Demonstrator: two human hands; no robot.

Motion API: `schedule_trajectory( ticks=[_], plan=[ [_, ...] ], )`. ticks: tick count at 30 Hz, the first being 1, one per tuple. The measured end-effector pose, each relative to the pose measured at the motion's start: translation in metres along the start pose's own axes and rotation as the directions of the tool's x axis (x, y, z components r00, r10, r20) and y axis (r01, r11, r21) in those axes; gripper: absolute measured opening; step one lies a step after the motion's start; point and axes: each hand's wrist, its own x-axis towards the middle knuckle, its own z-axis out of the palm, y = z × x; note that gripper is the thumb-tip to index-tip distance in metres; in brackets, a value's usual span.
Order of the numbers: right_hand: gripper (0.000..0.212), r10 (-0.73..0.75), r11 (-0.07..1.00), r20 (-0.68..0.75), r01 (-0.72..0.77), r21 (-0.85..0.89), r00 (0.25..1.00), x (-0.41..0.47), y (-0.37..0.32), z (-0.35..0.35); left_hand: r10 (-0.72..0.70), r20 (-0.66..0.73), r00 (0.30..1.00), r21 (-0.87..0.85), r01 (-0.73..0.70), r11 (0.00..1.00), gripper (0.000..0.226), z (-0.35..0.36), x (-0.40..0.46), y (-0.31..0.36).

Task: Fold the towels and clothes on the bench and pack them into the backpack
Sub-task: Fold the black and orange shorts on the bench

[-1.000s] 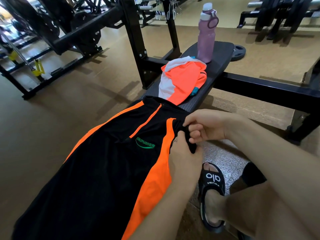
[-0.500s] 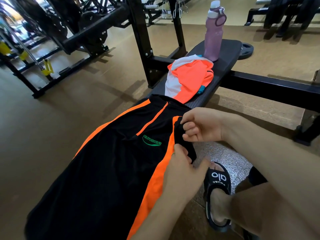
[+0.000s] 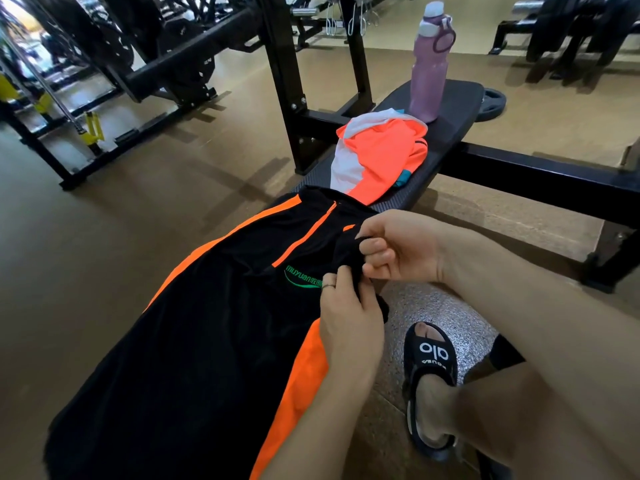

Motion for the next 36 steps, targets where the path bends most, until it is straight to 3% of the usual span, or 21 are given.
schedule_trajectory(
  ticks=[2,4,6,8,12,14,17,19,21,23,25,27,28,30,33,36],
  plan=[
    [0.028,-0.061,0.976,-0.104,0.038,-0.215,0.993,0.0,-0.001,-0.007,0.017,0.122,0.992,-0.094,-0.005,0.996,0.028,-0.009,-0.011,-0.002],
    [0.029,-0.103,0.885,-0.16,0.017,-0.466,0.982,-0.001,0.0,-0.018,0.024,0.246,0.969,-0.183,0.022,0.983,0.035,-0.024,-0.022,-0.002],
    [0.024,-0.05,0.795,-0.156,-0.055,-0.604,0.987,-0.003,0.001,-0.026,-0.004,0.36,0.933,-0.229,0.092,0.969,0.035,-0.042,-0.028,-0.003],
    [0.012,0.018,0.75,-0.155,-0.115,-0.651,0.988,-0.005,0.004,-0.031,-0.037,0.487,0.873,-0.206,0.156,0.966,0.031,-0.064,-0.029,-0.001],
    [0.004,0.086,0.73,-0.122,-0.146,-0.667,0.989,-0.004,0.007,-0.033,-0.075,0.738,0.67,-0.123,0.243,0.962,0.018,-0.116,-0.02,0.011],
    [0.007,0.07,0.754,-0.101,-0.119,-0.646,0.992,-0.001,0.009,-0.03,-0.052,0.771,0.635,-0.136,0.244,0.96,0.012,-0.139,-0.006,0.015],
    [0.006,0.028,0.86,-0.002,-0.026,-0.51,1.0,0.007,0.015,-0.019,-0.14,0.727,0.672,-0.128,0.333,0.934,0.009,-0.168,0.035,0.01],
    [0.017,-0.044,0.911,0.016,0.047,-0.41,0.999,0.016,0.019,-0.011,-0.211,0.615,0.76,-0.037,0.295,0.955,0.006,-0.178,0.072,-0.008],
    [0.031,-0.124,0.932,-0.053,0.098,-0.348,0.991,0.027,0.021,-0.003,-0.232,0.47,0.852,0.203,0.151,0.967,0.012,-0.181,0.107,-0.038],
    [0.046,-0.206,0.897,-0.119,0.138,-0.421,0.971,0.041,0.025,0.005,-0.249,0.407,0.879,0.442,0.049,0.895,0.025,-0.177,0.123,-0.071],
    [0.055,-0.301,0.713,-0.09,0.161,-0.683,0.949,0.051,0.032,0.009,-0.28,0.423,0.862,0.543,0.007,0.84,0.035,-0.17,0.12,-0.101],
    [0.06,-0.33,0.321,0.038,0.15,-0.935,0.943,0.055,0.041,0.01,-0.27,0.431,0.861,0.57,-0.028,0.821,0.045,-0.163,0.11,-0.121],
    [0.062,-0.308,0.125,0.106,0.15,-0.981,0.945,0.056,0.045,0.012,-0.252,0.435,0.864,0.563,-0.042,0.826,0.05,-0.161,0.105,-0.128],
    [0.063,-0.215,-0.136,0.16,0.132,-0.982,0.963,0.055,0.053,0.019,-0.198,0.441,0.875,0.54,-0.082,0.838,0.056,-0.159,0.097,-0.136],
    [0.063,-0.098,-0.351,0.077,0.038,-0.936,0.992,0.056,0.061,0.035,-0.121,0.441,0.889,0.549,-0.161,0.82,0.059,-0.163,0.086,-0.145],
    [0.061,-0.074,-0.472,0.001,-0.034,-0.881,0.997,0.054,0.06,0.053,-0.058,0.471,0.88,0.579,-0.259,0.773,0.058,-0.169,0.078,-0.154]
  ],
)
